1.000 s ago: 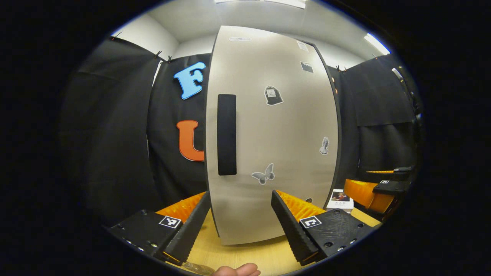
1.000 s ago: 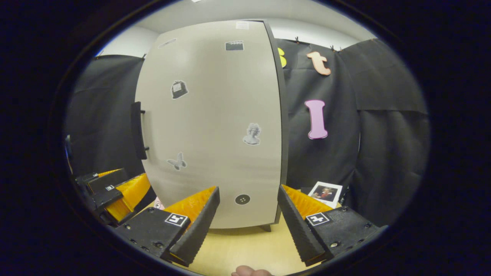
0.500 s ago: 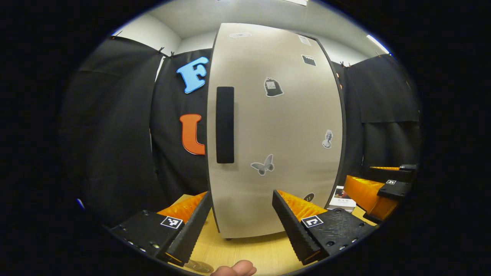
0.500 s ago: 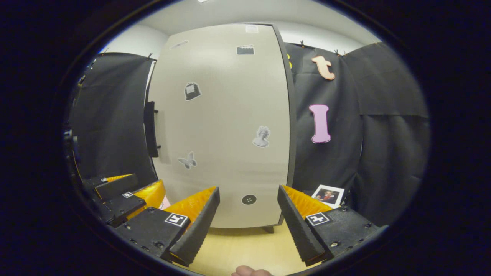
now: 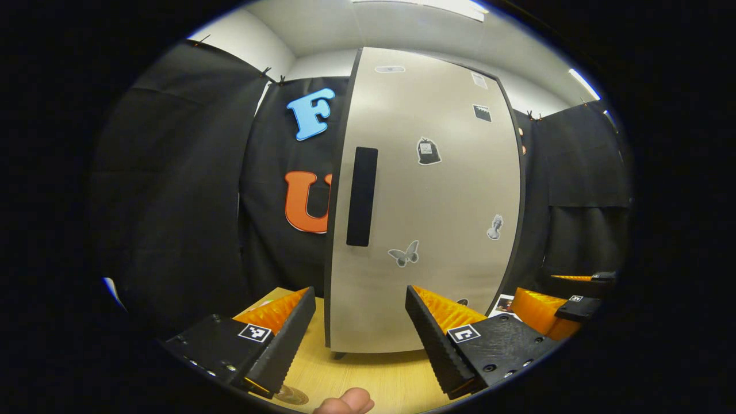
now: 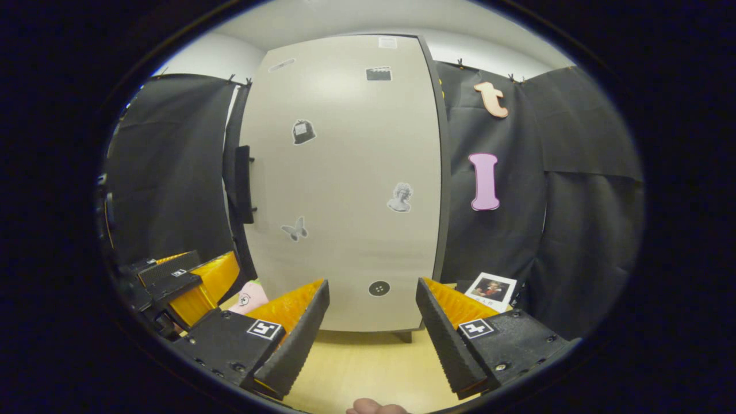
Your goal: Open the cabinet door with the right hand, grasp the bottle in the cabinet with the left hand and place it on the coaster, then close the cabinet door with the right hand.
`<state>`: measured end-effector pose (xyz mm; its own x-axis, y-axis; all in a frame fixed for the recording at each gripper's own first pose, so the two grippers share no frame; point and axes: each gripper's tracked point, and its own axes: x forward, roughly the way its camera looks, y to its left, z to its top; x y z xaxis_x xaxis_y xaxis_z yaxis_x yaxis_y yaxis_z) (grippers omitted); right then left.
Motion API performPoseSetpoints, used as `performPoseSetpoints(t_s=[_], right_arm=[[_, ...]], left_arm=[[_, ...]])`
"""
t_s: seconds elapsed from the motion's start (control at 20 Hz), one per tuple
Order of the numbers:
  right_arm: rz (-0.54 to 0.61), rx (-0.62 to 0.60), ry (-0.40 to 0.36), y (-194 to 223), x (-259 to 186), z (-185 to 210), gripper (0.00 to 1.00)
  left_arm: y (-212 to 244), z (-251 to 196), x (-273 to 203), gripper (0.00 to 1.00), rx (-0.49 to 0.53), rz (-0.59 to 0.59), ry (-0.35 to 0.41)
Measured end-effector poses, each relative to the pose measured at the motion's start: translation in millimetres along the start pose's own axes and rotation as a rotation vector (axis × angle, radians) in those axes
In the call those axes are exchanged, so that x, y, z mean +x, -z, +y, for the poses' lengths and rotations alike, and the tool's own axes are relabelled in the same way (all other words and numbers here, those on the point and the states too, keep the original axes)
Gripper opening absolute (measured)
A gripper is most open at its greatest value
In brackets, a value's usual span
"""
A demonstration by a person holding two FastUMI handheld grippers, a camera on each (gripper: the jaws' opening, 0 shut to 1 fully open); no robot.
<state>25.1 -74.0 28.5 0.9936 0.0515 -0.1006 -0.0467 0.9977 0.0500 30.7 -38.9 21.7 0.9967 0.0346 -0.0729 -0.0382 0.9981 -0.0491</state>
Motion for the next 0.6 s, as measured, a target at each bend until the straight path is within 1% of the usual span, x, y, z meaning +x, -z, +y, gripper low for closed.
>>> performPoseSetpoints(t_s=[0.1, 0.2, 0.25, 0.35, 0.45, 0.55, 0.6], right_arm=[[-0.007, -0.011, 0.007, -0.7, -3.2, -0.1, 0.97], [-0.020, 0.004, 0.005, 0.3, -4.7, 1.9, 0.97], [-0.020, 0.011, 0.006, 2.4, -6.8, 2.8, 0.97], [-0.002, 0.017, 0.007, 8.1, -10.4, 4.2, 0.97], [0.007, 0.016, 0.007, 8.4, -13.4, 5.7, 0.95], [0.009, 0.014, 0.017, 9.4, -13.8, 5.3, 0.95], [0.010, 0.018, 0.015, 10.0, -13.6, 6.9, 0.97]], left_arm=[[-5.4, -3.0, -1.9, 0.95, 0.024, -0.026, 0.014], [-0.9, 0.5, -3.2, 0.95, 0.057, -0.012, 0.001], [2.9, 2.7, -4.9, 0.95, 0.055, 0.003, -0.004], [-0.3, -0.9, -5.5, 0.95, 0.021, -0.001, 0.010], [-1.1, 9.5, -10.4, 0.95, 0.017, 0.002, -0.005], [-4.6, 11.5, -14.2, 0.95, 0.012, -0.014, -0.001], [-7.1, 12.1, -15.7, 0.95, 0.015, -0.028, 0.004]])
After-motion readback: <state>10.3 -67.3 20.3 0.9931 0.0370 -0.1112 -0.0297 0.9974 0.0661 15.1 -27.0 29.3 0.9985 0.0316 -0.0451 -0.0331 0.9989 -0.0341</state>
